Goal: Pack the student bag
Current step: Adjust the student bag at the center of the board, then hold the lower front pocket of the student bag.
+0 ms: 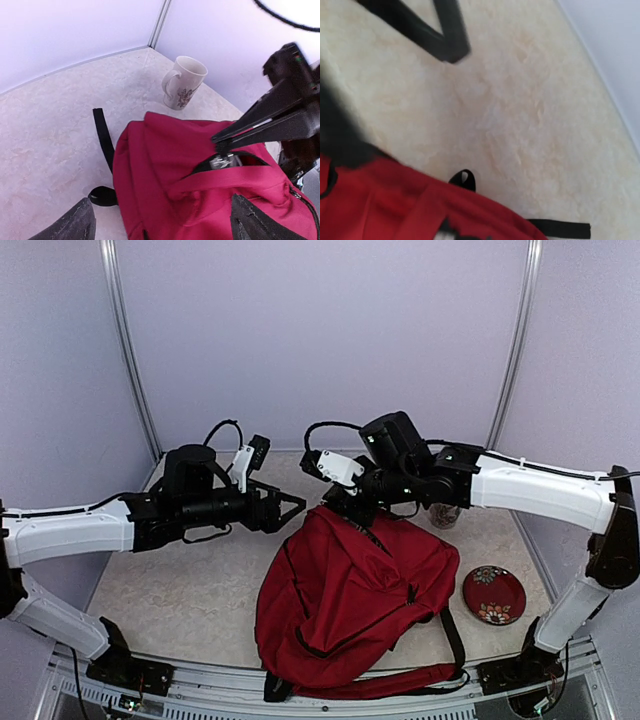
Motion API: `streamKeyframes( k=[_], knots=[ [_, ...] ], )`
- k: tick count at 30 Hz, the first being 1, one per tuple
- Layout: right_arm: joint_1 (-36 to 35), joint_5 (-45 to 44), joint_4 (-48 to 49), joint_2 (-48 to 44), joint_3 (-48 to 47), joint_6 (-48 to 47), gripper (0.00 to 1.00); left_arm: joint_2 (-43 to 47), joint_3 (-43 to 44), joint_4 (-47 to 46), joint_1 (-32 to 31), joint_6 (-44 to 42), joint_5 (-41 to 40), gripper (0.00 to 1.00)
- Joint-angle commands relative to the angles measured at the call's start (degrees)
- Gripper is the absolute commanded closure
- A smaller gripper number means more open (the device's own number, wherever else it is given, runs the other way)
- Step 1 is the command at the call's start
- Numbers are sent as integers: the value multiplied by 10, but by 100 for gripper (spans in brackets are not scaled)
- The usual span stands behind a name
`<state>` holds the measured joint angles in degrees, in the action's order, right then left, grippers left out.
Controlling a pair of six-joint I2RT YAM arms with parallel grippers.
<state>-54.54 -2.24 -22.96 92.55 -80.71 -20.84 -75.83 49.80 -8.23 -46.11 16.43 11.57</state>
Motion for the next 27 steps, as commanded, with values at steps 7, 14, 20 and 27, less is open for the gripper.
streamKeyframes(
  k=[7,14,20,27],
  knots=[
    [1,-1,76,-87,37,-27,100,-144,62,-15,-16,-208,59,12],
    [1,-32,64,-102,48,-28,100,-187,61,-79,-18,-234,99,18],
    [1,-54,66,-104,46,-39,100,-274,107,-128,-33,-225,91,21],
    [1,-65,61,-119,54,-36,100,-266,114,-134,-52,-240,130,74]
  ],
)
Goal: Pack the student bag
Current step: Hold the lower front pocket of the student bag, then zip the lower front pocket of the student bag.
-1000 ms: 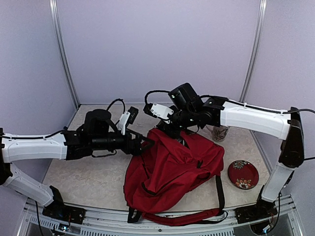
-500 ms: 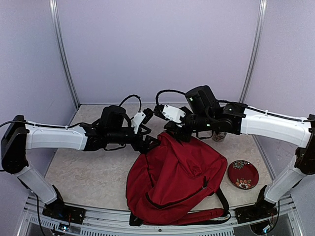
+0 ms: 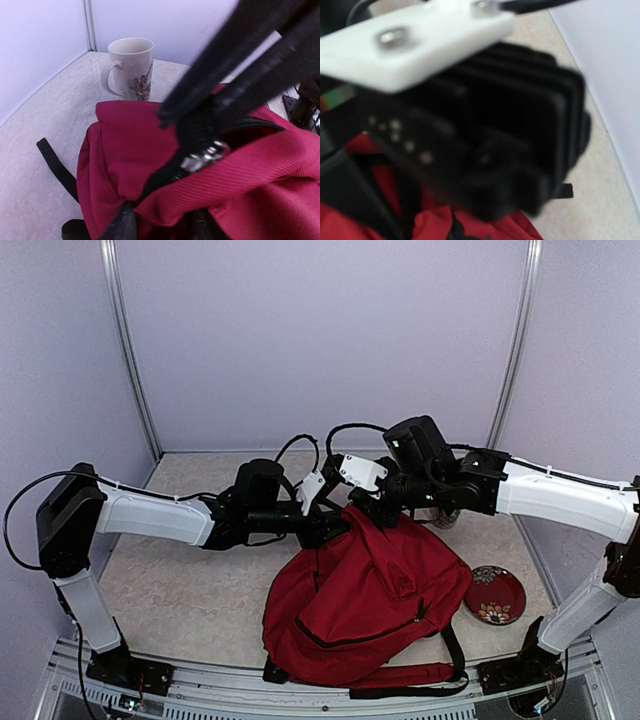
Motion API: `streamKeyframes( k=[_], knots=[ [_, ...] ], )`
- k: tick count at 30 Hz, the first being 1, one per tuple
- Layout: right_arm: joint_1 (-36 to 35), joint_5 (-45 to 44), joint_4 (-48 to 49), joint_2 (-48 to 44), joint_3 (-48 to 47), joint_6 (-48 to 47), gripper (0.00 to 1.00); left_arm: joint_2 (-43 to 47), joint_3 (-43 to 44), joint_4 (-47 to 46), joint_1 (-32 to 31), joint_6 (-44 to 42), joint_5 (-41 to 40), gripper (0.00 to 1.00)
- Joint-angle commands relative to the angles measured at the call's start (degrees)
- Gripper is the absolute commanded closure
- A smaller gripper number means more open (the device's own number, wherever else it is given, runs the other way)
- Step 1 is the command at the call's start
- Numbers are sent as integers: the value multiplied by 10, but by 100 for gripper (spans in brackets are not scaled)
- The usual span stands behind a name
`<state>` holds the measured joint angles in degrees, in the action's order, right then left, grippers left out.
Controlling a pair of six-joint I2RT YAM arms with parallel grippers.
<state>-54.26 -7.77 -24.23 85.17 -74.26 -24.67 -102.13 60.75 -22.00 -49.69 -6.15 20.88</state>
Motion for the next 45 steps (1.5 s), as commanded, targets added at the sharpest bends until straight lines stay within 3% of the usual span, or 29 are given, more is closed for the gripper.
streamKeyframes(
  k=[1,2,7,11,19,26,30,39,40,41,42,43,44,45],
  knots=[
    [-2,-10,67,-47,-11,5,100,6,-2,1,-14,-12,39,91],
    [-2,-12,56,-49,-12,10,100,15,-11,-8,-10,-6,35,100],
    [-8,-27,-19,-70,-12,56,100,68,-68,-75,31,30,22,100],
    [-35,-63,-101,-84,4,101,100,74,-77,-63,53,26,-33,100],
    [-77,-29,-196,-133,82,210,100,91,-100,-69,104,20,-110,100],
    [-78,34,-223,-167,130,256,100,95,-75,-21,163,-21,-242,100],
    [-78,78,-210,-161,145,252,100,104,-73,-18,200,-19,-262,100],
    [-78,122,-204,-144,145,250,100,123,-73,-4,200,-37,-259,100],
    [-78,93,-201,-149,134,260,90,126,-69,4,194,-43,-234,100],
    [-75,71,-195,-157,119,270,57,131,-62,21,186,-50,-200,100],
    [-70,53,-184,-168,102,278,32,135,-50,41,177,-55,-162,94],
    [-58,44,-162,-182,86,289,4,141,-33,71,168,-61,-128,66],
    [-38,47,-134,-197,72,295,0,148,-15,101,162,-63,-98,26],
    [-2,68,-107,-210,60,298,0,155,0,124,161,-65,-72,4]
  ],
)
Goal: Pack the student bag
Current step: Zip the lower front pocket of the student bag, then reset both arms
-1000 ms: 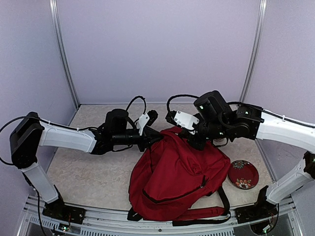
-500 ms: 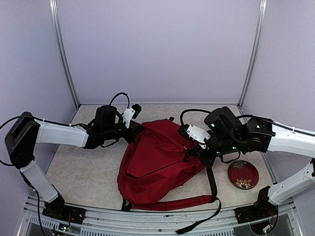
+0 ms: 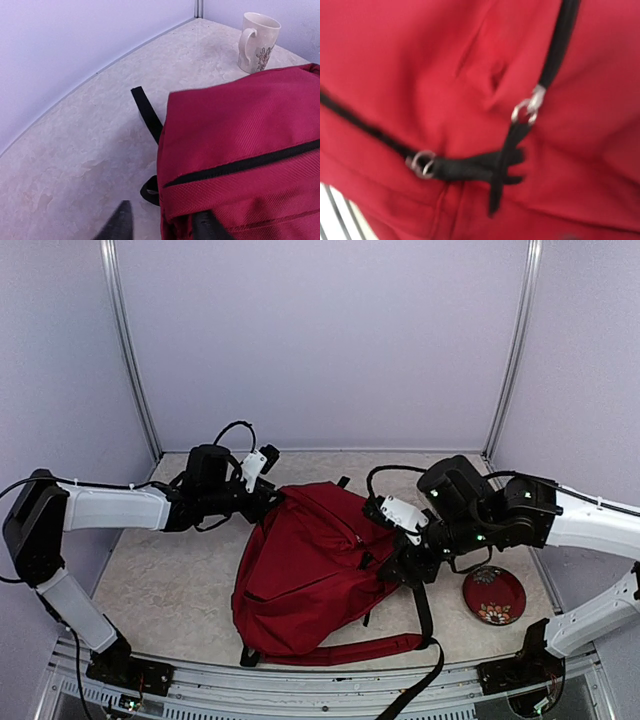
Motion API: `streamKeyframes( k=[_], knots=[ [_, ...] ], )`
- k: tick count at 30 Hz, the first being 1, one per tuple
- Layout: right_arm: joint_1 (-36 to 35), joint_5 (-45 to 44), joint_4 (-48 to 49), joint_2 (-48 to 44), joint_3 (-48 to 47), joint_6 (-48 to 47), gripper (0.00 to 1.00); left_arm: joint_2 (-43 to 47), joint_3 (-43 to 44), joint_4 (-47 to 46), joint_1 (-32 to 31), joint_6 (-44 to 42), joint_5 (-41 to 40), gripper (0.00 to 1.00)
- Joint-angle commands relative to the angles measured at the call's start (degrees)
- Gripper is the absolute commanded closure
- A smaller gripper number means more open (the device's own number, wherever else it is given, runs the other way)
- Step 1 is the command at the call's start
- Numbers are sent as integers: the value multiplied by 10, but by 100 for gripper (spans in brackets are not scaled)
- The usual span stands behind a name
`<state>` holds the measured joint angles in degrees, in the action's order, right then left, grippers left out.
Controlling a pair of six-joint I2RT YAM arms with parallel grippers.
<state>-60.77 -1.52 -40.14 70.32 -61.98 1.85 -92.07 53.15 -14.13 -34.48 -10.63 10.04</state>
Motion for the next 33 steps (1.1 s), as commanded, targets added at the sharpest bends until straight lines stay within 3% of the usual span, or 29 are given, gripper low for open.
streamKeyframes(
  k=[1,4,8,12,16,21,27,30,33],
  knots=[
    [107,32,85,-75,-69,40,0,61,91,75,12,-24,71,1],
    [225,15,186,-104,-70,72,0,70,142,140,38,-41,130,1],
    [363,-95,285,-133,-37,115,0,59,191,144,95,46,33,1],
    [491,-77,312,-123,-8,121,0,46,188,121,187,166,-149,1],
    [594,-33,343,-121,57,140,0,53,131,111,276,237,-238,1],
    [662,-63,394,-132,161,154,0,77,-7,-23,321,274,-320,1],
    [681,-72,501,-159,296,161,0,74,-91,-112,320,263,-399,1],
    [681,-119,544,-151,339,233,0,71,-125,-152,309,262,-424,1],
    [681,-170,527,-125,342,288,0,68,-165,-211,285,232,-464,1]
  ],
)
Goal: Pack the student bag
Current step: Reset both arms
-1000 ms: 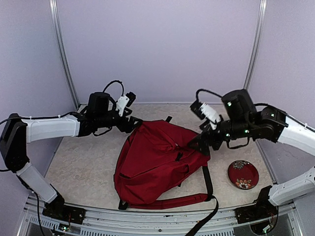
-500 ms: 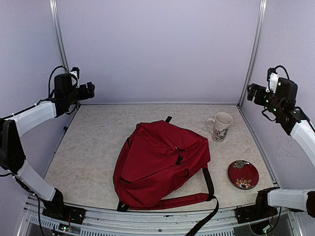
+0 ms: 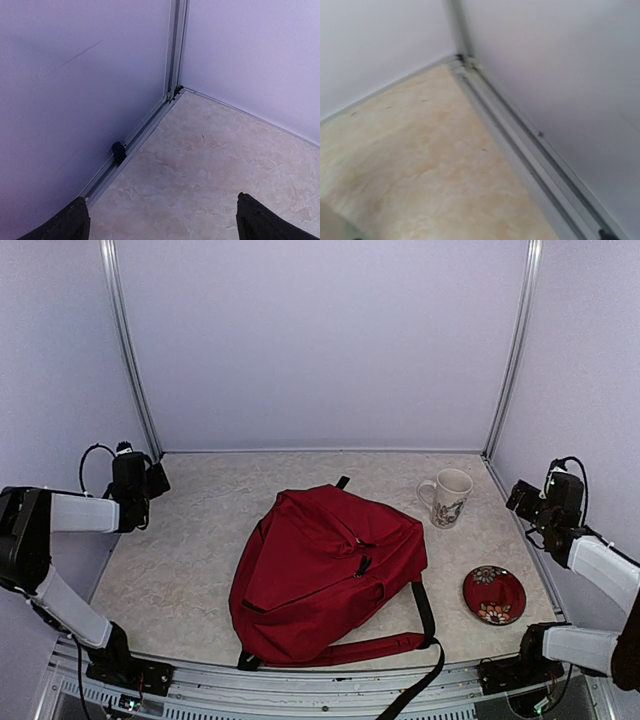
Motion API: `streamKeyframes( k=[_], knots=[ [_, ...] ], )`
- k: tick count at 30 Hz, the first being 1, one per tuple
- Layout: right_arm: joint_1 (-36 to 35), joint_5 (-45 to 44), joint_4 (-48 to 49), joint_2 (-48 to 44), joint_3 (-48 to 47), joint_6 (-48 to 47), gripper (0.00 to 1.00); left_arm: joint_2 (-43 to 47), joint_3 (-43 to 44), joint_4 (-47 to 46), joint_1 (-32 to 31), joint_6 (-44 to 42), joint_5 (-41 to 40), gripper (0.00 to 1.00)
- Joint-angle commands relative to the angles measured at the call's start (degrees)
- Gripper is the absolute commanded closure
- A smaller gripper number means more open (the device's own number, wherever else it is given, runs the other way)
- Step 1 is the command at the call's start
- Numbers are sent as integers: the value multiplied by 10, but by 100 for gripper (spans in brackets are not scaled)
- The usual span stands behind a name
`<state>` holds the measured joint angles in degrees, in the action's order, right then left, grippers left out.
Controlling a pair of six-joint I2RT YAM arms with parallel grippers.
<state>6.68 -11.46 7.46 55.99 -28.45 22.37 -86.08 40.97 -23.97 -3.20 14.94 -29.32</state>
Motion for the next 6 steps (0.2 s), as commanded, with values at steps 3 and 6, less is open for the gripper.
streamKeyframes(
  k=[3,6],
  knots=[
    [6,-67,30,38,-1,81,0,6,-69,-164,-49,-49,-83,1],
    [6,-75,39,43,6,81,0,7,-76,-184,-55,-48,-70,1]
  ],
)
